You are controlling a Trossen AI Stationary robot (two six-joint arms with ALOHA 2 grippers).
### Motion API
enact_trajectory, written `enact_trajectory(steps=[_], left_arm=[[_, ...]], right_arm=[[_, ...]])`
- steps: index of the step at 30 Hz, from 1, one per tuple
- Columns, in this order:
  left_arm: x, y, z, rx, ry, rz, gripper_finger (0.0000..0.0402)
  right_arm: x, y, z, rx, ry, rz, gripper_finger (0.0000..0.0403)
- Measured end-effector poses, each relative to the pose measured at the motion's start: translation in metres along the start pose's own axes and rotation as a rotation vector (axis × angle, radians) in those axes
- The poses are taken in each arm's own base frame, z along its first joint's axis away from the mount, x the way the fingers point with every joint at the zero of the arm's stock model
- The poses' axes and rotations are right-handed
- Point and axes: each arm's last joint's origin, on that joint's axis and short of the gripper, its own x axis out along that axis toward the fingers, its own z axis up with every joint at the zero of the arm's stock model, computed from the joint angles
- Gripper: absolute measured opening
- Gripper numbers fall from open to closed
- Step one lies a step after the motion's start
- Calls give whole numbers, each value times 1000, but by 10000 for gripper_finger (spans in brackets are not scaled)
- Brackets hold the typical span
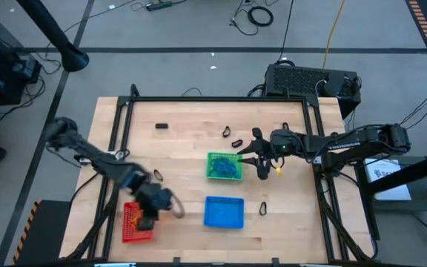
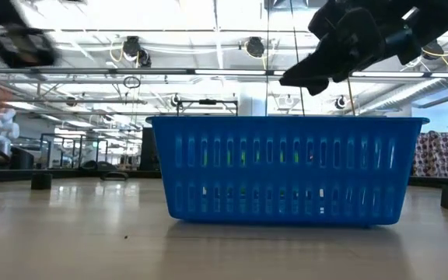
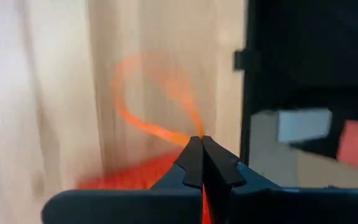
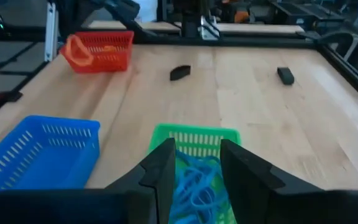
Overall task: Sort rubber bands into baskets
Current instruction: Put the orange rubberband into the red bin
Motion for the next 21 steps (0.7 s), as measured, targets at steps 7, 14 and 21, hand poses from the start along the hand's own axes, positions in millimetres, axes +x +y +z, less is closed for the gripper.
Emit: enact_trajectory(steps=[7,14,21], left_arm=[[3,-9,-64,-301,-79,78,0],[13,-6,-91,-388,23,175,0],[15,-13,-98,-416,121,115,0]], right_arm=[[1,8,3,19,-32,32,120],[1,17,5,40,-42,61,120],[2,26,4,67,-33,98,120]])
